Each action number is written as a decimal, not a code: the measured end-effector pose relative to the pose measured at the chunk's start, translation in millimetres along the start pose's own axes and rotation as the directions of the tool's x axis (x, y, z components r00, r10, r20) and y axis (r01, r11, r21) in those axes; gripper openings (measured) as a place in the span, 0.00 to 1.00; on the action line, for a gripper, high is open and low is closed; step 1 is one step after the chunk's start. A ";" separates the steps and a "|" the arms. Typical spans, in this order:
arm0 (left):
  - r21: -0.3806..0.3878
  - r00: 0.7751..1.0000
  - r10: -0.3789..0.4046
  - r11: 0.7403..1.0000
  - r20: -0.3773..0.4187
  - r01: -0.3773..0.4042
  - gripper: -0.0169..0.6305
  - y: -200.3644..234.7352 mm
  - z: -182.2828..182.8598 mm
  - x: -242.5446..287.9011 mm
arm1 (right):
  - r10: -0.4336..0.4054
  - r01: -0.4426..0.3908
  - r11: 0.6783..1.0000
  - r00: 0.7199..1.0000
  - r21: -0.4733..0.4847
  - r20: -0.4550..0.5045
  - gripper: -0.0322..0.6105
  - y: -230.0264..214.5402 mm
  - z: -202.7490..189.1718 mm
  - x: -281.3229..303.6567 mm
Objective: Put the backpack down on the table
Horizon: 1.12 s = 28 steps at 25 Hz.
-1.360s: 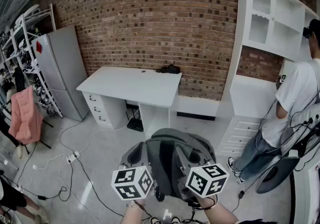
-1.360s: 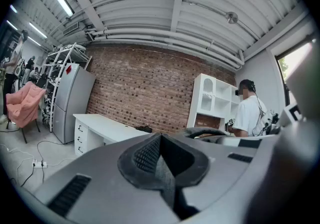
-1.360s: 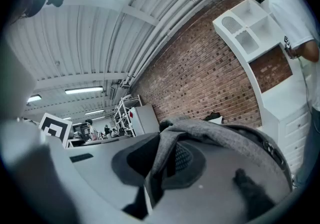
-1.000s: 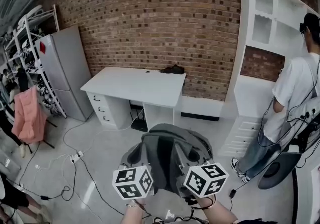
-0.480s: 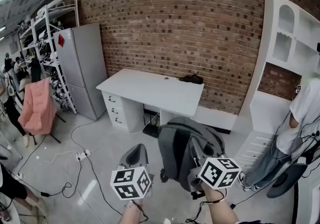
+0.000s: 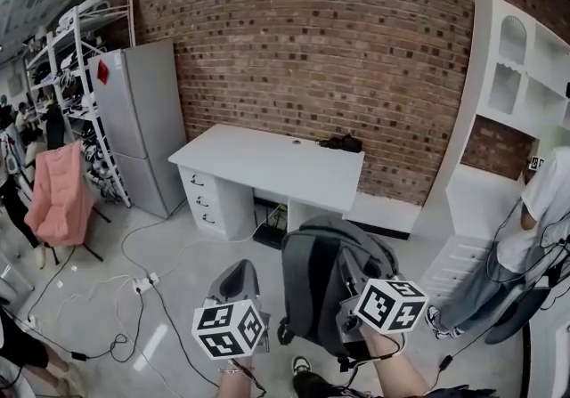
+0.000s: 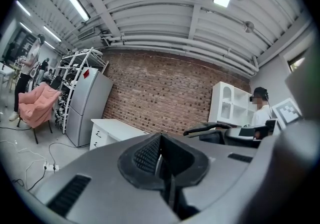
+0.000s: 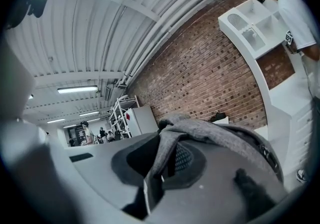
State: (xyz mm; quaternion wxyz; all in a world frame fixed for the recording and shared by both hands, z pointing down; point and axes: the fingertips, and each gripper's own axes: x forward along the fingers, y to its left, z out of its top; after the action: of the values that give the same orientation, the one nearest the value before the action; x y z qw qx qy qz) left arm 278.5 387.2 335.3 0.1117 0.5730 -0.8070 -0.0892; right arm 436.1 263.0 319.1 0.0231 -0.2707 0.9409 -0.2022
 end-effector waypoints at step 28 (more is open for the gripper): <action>0.042 0.999 0.017 0.999 -0.052 -0.015 0.04 48.2 15.5 158.1 | -0.034 0.033 0.998 0.999 0.047 0.040 0.12 -62.3 34.4 145.6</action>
State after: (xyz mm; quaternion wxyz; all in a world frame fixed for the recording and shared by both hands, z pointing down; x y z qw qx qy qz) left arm 180.1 253.8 345.8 0.1213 0.5708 -0.8101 -0.0564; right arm 348.4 126.8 321.7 0.0452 -0.2899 0.9307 -0.2185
